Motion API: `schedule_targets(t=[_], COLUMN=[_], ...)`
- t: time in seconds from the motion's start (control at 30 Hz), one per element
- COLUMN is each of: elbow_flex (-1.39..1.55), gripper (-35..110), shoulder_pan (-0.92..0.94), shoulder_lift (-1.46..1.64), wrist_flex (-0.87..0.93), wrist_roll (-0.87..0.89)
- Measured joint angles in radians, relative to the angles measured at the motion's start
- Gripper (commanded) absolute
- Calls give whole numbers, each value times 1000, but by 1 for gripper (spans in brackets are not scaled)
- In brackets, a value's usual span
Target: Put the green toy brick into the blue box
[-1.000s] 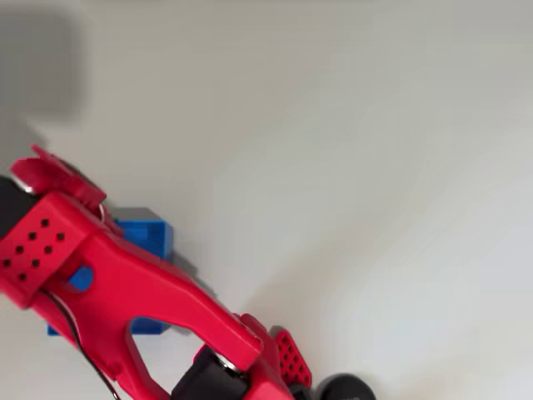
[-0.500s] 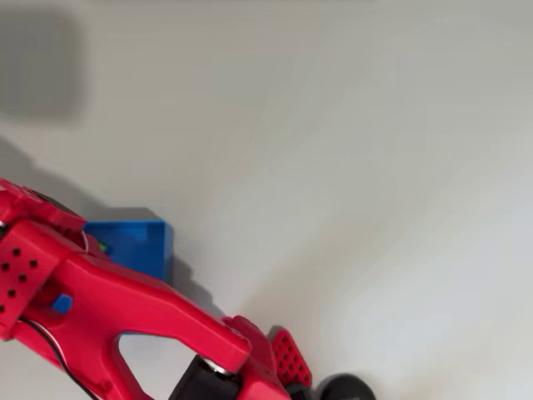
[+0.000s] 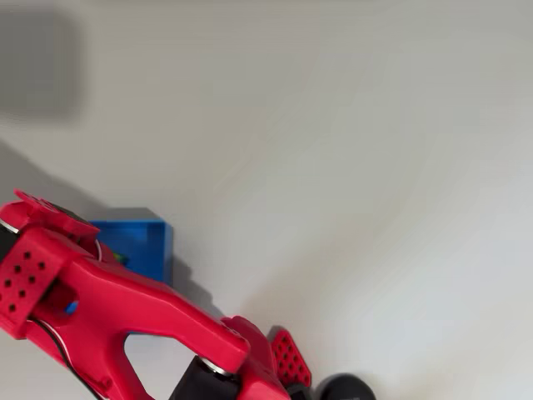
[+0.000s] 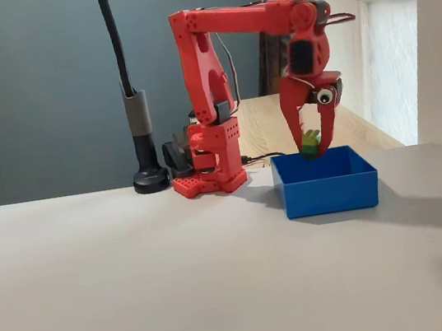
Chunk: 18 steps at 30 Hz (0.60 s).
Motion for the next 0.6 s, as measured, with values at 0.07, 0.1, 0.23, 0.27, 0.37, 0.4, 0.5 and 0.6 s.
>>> schedule_targets(t=[0.07,0.1,0.23,0.27,0.37,0.4,0.5,0.6], elbow_flex=[0,0,0,0,0,0,0,0], gripper=[5,8,18,19,23,24,23,19], shoulder_pan=[0,0,0,0,0,0,0,0], shoulder_lift=[0,0,0,0,0,0,0,0], wrist_flex=[0,0,0,0,0,0,0,0], wrist_roll=[0,0,-15,-17,-34,-35,-35,-35])
